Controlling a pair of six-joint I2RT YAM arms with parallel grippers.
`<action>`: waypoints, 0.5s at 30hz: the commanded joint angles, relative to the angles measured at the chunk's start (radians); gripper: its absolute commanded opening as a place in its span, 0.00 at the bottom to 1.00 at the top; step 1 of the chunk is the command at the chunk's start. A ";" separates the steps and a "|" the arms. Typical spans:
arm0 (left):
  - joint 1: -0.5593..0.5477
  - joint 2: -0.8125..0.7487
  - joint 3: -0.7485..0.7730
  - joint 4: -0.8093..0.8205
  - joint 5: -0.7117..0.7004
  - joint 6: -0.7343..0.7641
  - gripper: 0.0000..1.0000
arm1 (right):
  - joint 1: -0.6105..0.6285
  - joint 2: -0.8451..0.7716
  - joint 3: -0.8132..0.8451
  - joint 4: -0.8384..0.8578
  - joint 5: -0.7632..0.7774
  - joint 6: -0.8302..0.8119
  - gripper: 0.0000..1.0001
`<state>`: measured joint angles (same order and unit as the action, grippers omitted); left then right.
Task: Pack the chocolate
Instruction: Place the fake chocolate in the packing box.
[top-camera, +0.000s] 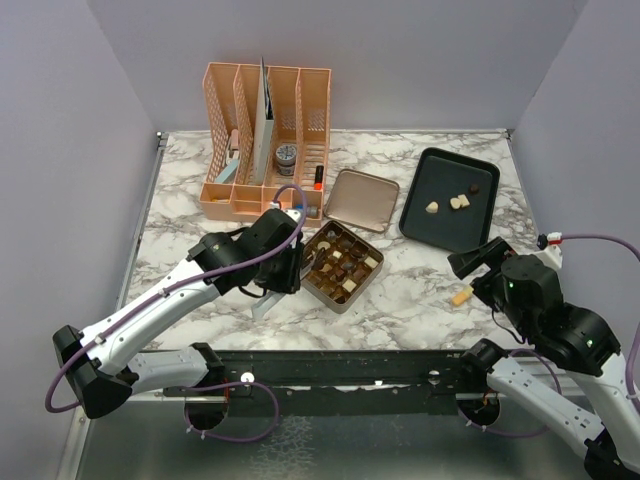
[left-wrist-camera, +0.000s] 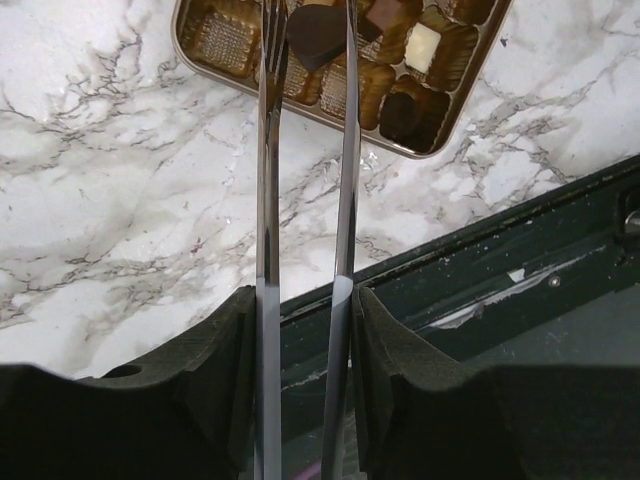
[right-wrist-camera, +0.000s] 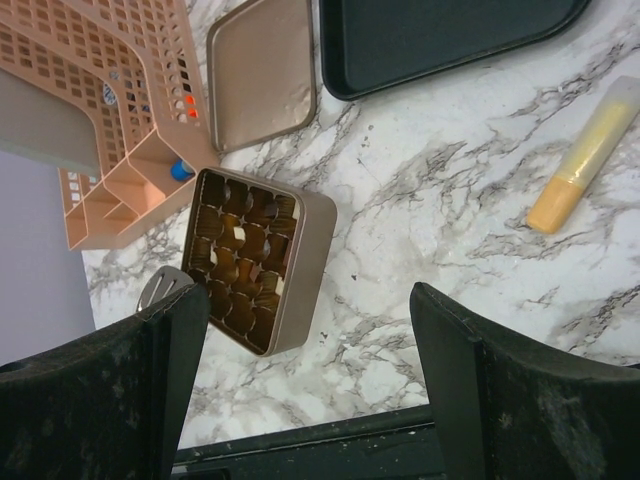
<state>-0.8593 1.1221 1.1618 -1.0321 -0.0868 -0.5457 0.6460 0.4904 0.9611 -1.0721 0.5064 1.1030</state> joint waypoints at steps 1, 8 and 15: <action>0.000 -0.009 0.007 -0.006 0.084 -0.009 0.31 | -0.003 0.017 0.004 -0.028 0.003 0.006 0.86; 0.000 -0.006 0.025 -0.042 0.121 0.008 0.32 | -0.003 0.012 -0.012 -0.018 0.002 0.006 0.86; 0.000 0.012 0.015 -0.036 0.163 0.016 0.35 | -0.003 0.017 -0.016 -0.011 0.003 0.000 0.86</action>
<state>-0.8593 1.1271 1.1618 -1.0660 0.0277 -0.5407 0.6460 0.5030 0.9588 -1.0721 0.5064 1.1027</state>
